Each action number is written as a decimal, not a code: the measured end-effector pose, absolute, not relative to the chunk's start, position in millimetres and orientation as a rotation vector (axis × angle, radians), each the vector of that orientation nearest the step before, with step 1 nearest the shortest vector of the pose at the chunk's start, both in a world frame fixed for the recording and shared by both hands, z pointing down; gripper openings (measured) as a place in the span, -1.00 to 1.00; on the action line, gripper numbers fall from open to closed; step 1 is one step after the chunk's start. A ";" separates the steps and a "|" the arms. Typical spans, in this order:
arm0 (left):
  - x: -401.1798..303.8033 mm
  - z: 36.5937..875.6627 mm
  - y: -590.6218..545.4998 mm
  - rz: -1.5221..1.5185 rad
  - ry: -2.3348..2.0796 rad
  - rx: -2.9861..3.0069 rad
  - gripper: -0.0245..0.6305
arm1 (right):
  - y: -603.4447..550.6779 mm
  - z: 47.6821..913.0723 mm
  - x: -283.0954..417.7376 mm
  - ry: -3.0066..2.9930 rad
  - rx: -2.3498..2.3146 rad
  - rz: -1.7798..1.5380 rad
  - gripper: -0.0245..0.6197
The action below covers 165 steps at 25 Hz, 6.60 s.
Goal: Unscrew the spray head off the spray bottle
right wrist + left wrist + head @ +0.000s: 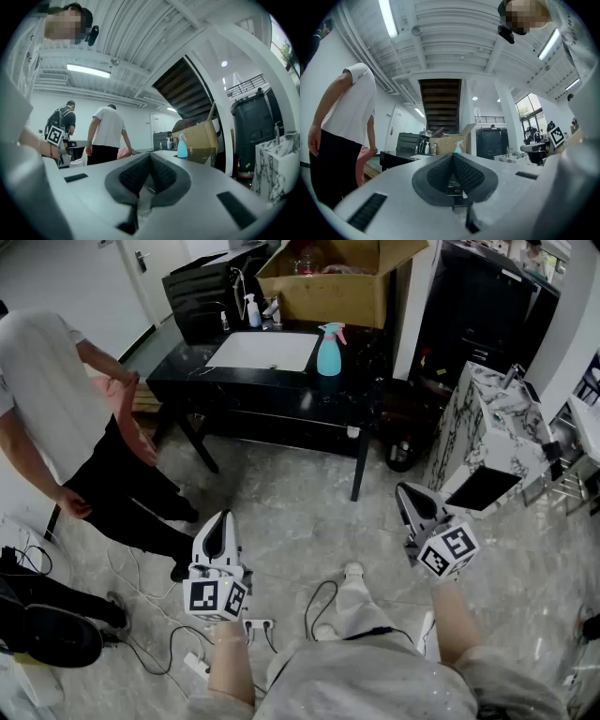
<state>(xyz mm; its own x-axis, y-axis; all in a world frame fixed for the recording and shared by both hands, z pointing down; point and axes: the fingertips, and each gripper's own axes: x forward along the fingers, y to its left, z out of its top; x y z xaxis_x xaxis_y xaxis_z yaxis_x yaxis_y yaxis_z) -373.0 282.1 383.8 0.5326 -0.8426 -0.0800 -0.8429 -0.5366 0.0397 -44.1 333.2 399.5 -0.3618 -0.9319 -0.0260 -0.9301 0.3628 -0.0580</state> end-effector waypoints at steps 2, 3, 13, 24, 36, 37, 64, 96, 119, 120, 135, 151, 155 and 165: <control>-364.1 384.6 262.7 0.131 1.518 -2.745 -0.91 | 314.0 400.6 -35.7 2.542 -1.742 -0.051 -0.91; -359.1 384.7 253.1 0.127 1.520 -2.744 -0.91 | 304.1 401.1 -31.2 2.541 -1.740 -0.051 -0.91; -313.8 388.4 157.6 0.129 1.564 -2.754 -0.91 | 204.1 414.1 1.5 2.598 -1.702 -0.116 -0.91; -261.5 392.4 70.5 0.121 1.635 -2.738 -0.91 | 109.3 411.8 28.4 2.727 -1.553 -0.111 -0.91; -165.2 391.4 9.7 0.128 1.422 -2.861 -0.91 | 38.6 395.1 55.3 2.798 -1.438 -0.044 -0.91; -157.3 392.3 4.3 0.121 1.392 -2.877 -0.91 | 32.4 392.7 56.9 2.799 -1.427 -0.042 -0.91; 5.7 448.0 -181.2 -0.342 1.136 -2.937 0.26 | -174.9 343.7 20.8 2.972 -0.883 -0.128 -0.21; 14.6 467.9 -203.5 -0.549 1.175 -2.892 0.12 | -181.1 345.4 50.7 3.019 -0.320 -0.378 -0.56; 16.7 475.9 -204.9 -0.634 1.120 -2.910 0.11 | -210.4 360.1 39.1 3.167 -0.507 -0.275 -0.40; 16.5 476.3 -204.7 -0.637 1.117 -2.910 0.11 | -213.4 361.5 43.7 3.173 -0.538 -0.262 -0.40; 16.6 475.9 -204.6 -0.644 1.105 -2.918 0.11 | -207.4 354.6 28.2 3.074 -0.463 -0.282 -0.74; 16.1 474.5 -205.9 -0.628 1.115 -2.916 0.11 | -189.6 360.7 19.8 3.088 -0.626 -0.174 -0.16; 15.5 475.7 -205.6 -0.631 1.116 -2.917 0.11 | -192.0 362.8 46.2 3.038 -0.735 -0.192 -0.38; 15.6 472.9 -206.4 -0.627 1.120 -2.914 0.11 | -238.9 368.1 51.3 2.998 -0.971 -0.235 -0.83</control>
